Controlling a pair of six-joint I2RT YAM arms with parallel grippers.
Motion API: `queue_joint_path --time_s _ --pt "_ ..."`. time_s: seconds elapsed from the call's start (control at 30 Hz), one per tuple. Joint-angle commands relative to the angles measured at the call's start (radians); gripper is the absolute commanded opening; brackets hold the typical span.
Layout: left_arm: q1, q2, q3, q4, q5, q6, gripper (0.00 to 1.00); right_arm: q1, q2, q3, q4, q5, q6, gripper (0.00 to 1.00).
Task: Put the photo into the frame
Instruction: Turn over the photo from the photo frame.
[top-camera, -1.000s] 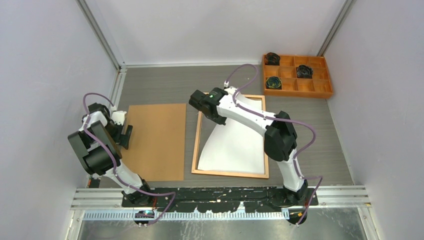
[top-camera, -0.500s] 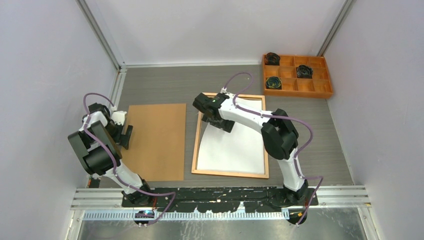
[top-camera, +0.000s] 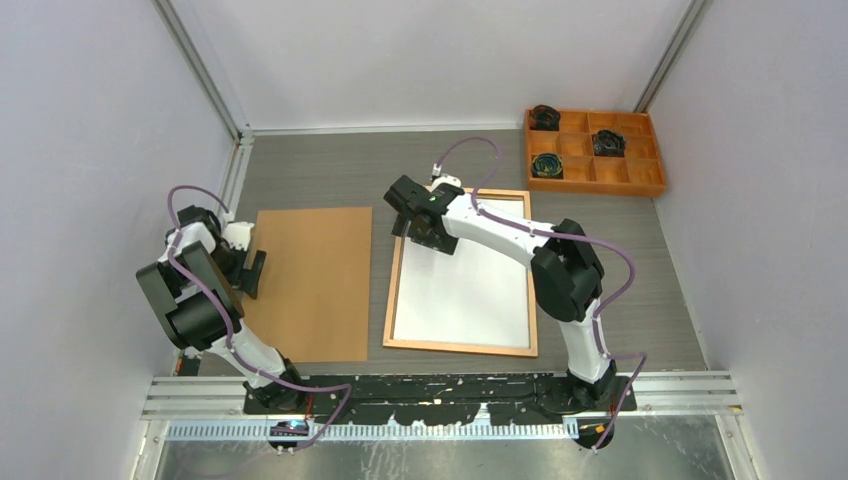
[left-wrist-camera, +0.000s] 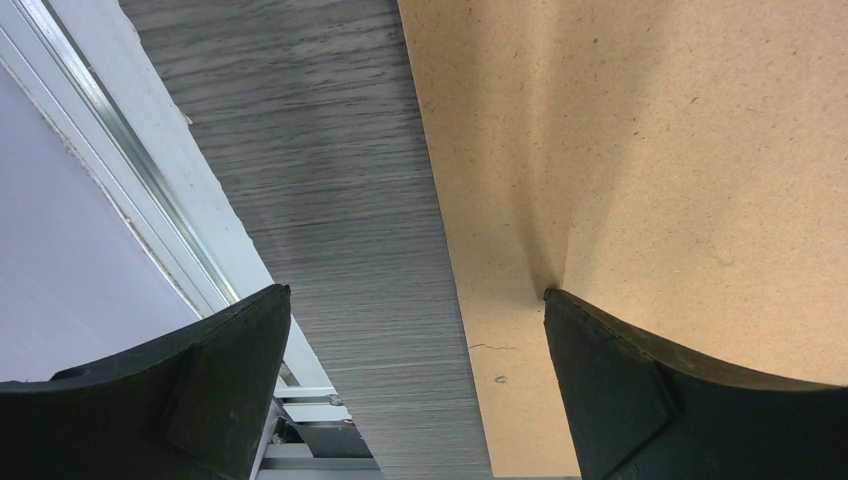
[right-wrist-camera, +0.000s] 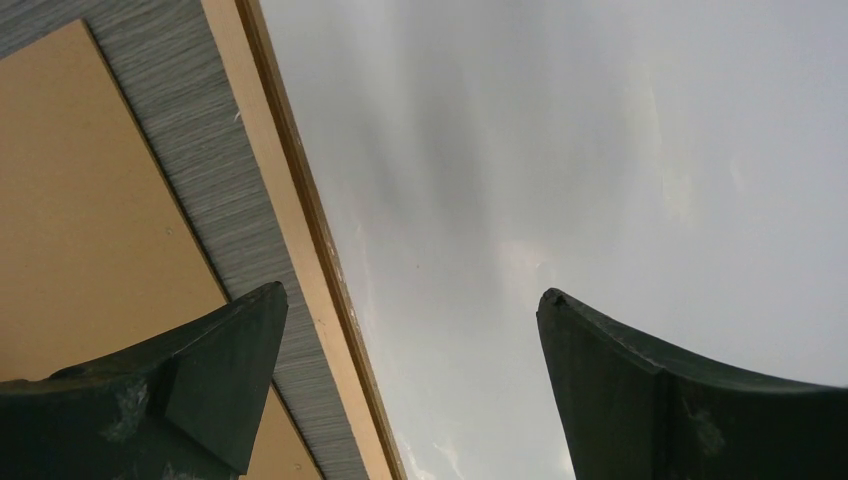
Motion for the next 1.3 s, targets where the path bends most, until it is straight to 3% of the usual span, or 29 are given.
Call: queue_joint_path --time_s 0.0,0.33,0.63,0.73,1.27 --pt "-0.003 -0.027 -0.007 0.013 -0.021 0.024 1.0 -0.018 -0.066 0.013 0.045 -0.012 -0.032 1.0" --pt "0.001 -0.015 0.021 0.009 -0.04 0.026 1.0 -0.002 -0.094 -0.005 0.14 -0.034 -0.037 1.0" --pt "0.067 0.033 0.14 -0.012 -0.069 0.017 1.0 0.075 0.095 0.237 0.134 -0.116 -0.084 1.0" --pt "0.067 0.04 0.118 0.019 -0.09 0.012 1.0 0.098 0.168 0.326 0.099 -0.134 -0.085 1.0" --pt "0.024 0.126 -0.031 0.174 -0.137 -0.01 0.97 0.137 0.349 0.436 0.099 -0.25 -0.074 1.0"
